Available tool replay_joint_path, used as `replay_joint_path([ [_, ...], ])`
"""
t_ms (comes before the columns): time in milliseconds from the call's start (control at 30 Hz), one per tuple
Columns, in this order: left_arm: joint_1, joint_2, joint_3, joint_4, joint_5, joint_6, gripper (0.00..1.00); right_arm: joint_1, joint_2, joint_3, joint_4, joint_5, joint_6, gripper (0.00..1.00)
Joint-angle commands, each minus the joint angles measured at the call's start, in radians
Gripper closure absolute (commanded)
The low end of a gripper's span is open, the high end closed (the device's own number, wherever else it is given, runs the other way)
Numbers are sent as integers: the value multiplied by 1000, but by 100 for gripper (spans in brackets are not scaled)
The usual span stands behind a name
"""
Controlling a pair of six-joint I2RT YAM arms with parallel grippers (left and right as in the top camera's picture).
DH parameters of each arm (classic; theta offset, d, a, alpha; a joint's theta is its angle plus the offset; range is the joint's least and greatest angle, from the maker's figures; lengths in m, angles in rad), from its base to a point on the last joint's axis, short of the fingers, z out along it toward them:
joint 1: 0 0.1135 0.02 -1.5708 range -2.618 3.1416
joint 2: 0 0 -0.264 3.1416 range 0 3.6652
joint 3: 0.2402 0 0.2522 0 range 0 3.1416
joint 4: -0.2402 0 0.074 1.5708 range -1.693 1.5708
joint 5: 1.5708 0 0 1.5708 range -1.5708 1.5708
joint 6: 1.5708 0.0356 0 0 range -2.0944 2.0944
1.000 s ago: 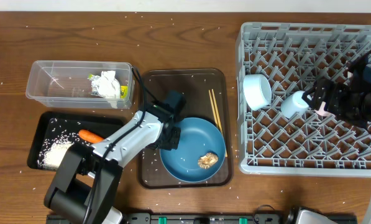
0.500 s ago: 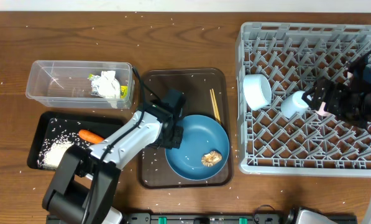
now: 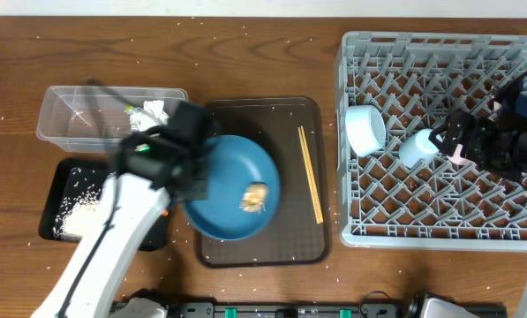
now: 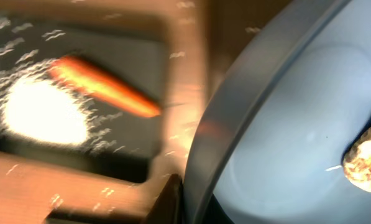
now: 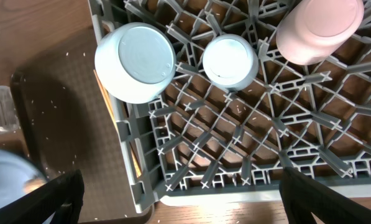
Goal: Sort waste into correct bins and load items into the dishwasher rack
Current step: 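Grasp the blue plate rim with left gripper and lift it left, then tip the plate over the black tray to dump the cookie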
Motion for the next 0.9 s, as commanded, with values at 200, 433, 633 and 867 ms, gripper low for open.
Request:
replay_joint_path([
  [200,331,-174,21,-114,-340,-103,94,8,-2,13,10,-4,-12,6],
  [433,473,-169,21,-82,-612,-164,94,8,-2,13,40,-4,-1,6],
  [633,472,-89,21,-113,-742,-216,94,8,-2,13,59,-4,-1,4],
  [867,446,27,21,-159,-886,-233,94,8,-2,13,77,-4,-1,4],
])
